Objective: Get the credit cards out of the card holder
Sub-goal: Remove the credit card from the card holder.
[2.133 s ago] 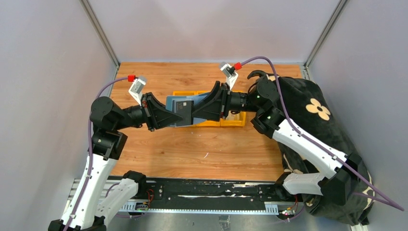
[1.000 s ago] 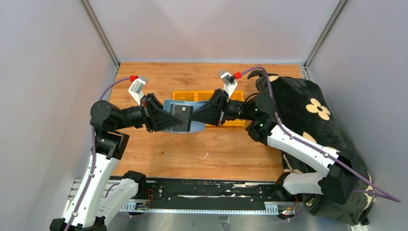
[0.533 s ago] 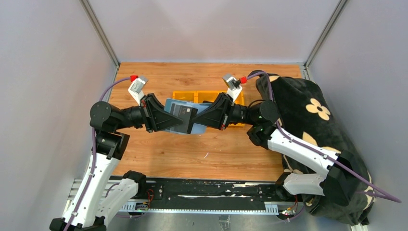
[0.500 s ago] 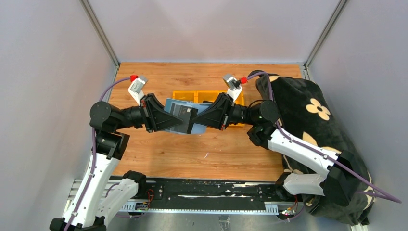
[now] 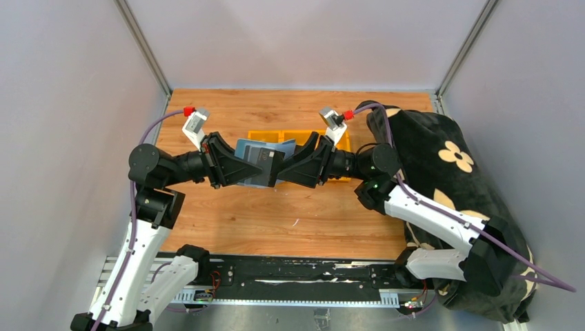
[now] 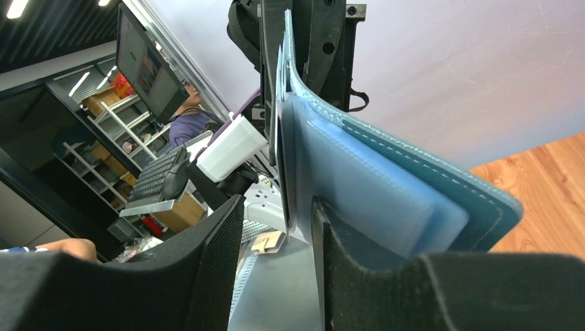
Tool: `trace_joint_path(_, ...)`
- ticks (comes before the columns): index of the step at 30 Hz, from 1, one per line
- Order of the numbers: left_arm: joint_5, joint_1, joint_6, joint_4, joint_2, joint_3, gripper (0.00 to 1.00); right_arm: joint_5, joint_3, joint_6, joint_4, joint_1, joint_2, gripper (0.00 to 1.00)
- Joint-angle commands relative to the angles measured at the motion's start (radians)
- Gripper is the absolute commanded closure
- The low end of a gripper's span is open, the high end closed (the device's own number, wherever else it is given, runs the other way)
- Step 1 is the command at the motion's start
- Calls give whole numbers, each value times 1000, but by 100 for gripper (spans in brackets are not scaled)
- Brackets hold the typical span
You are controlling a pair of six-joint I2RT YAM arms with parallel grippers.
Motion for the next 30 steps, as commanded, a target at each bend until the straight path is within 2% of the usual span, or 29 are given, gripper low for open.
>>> trace_joint_path(1,-9,-1,48,-19,-14,34,100,15,45,13,38,6,38,54)
trace_joint_path(5,-13,-2,82,-61,-13,42,100,3,80,27,56,20,74,54)
trace_joint_path(7,-12,-1,86,-63,-14,42,100,-6,95,36,60,22,88,58)
trace_joint_path(11,-7,0,91,-76,-15,50,100,-24,95,40,69,21,95,89)
trace_joint_path(13,-1,-2,86,-74,-17,56,98,-34,80,30,50,13,78,99)
trace_joint_path(19,16,-1,75,-73,-17,68,94,-40,38,-48,-85,-32,-11,100)
trace_joint_path(27,13,0,82,-76,-15,75,93,-80,6,-65,-150,-94,-77,100)
trace_joint_path(29,5,0,146,-123,-11,91,94,-95,2,-73,-184,-124,-101,100)
trace_joint_path(30,-1,2,196,-200,-8,110,96,-101,0,-86,-219,-146,-120,100)
